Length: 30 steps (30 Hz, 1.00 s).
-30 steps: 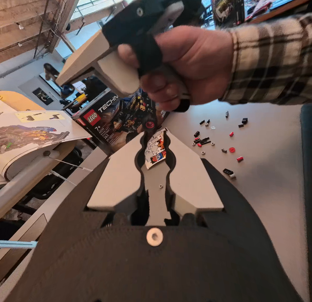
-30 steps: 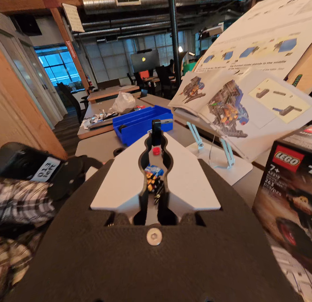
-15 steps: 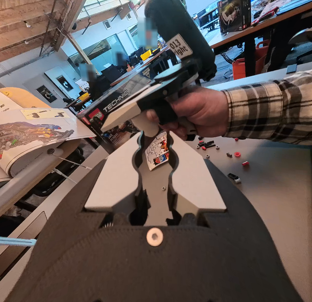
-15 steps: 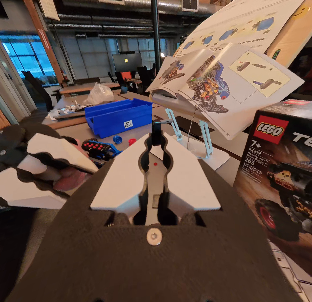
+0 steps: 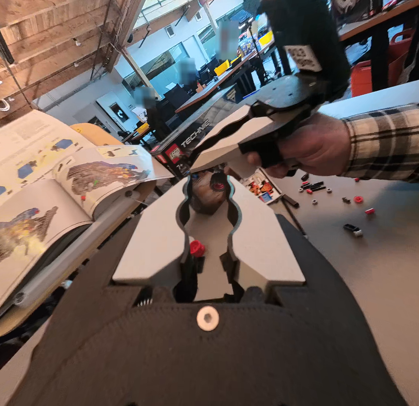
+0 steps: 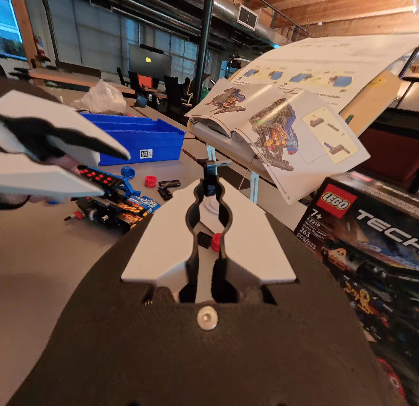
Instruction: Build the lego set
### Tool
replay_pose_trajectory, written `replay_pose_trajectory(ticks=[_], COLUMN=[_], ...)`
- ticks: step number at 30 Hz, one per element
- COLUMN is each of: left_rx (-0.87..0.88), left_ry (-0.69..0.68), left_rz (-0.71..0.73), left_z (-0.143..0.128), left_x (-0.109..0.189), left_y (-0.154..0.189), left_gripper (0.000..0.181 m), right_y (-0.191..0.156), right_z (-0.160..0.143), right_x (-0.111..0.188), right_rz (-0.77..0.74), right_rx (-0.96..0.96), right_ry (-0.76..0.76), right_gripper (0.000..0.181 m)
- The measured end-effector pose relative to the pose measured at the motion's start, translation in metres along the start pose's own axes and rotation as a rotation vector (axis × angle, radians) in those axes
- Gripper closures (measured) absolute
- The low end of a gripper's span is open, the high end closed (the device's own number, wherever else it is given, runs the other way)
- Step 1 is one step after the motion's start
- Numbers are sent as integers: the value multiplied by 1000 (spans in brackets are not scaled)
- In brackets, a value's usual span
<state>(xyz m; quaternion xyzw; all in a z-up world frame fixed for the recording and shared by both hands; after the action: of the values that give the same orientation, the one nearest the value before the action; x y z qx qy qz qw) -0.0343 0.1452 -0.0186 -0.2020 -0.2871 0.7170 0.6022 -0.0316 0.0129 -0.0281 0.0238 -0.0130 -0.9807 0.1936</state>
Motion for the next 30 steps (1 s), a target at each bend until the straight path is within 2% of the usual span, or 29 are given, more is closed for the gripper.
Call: replay_pose_trajectory(ticks=[11, 14, 18, 24, 30], left_rx=[-195, -255, -385, -561, -531], left_ry=[-146, -202, -262, -365, -388], left_rz=[81, 72, 10, -49, -72], left_z=[-12, -19, -31, -56, -71], left_x=[2, -16, -53, -108, -123], left_y=[-73, -95, -111, -117, -117], left_gripper=[145, 137, 132, 138, 155], right_y=[11, 16, 19, 19, 20], right_z=[-5, -5, -9, -13, -16], right_x=[4, 6, 5, 4, 3], right_rz=[-38, -58, -62, -55, -42], right_rx=[-1, -7, -28, -28, -51], right_ry=[-12, -11, -23, -39, -41], right_gripper=[173, 173, 173, 173, 173])
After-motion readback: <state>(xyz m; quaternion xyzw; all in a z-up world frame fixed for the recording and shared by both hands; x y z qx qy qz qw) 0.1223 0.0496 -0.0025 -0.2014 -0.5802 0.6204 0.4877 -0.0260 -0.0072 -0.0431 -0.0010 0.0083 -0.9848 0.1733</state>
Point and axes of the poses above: each gripper's, where its closed fingertips meet, x back along the fingers, z out of its top, y = z × x across the jaws, the point moved 6 cm from there along x, back along the fingers, and after that the axes turned 9 degrees about -x, right-handed, at the moved point
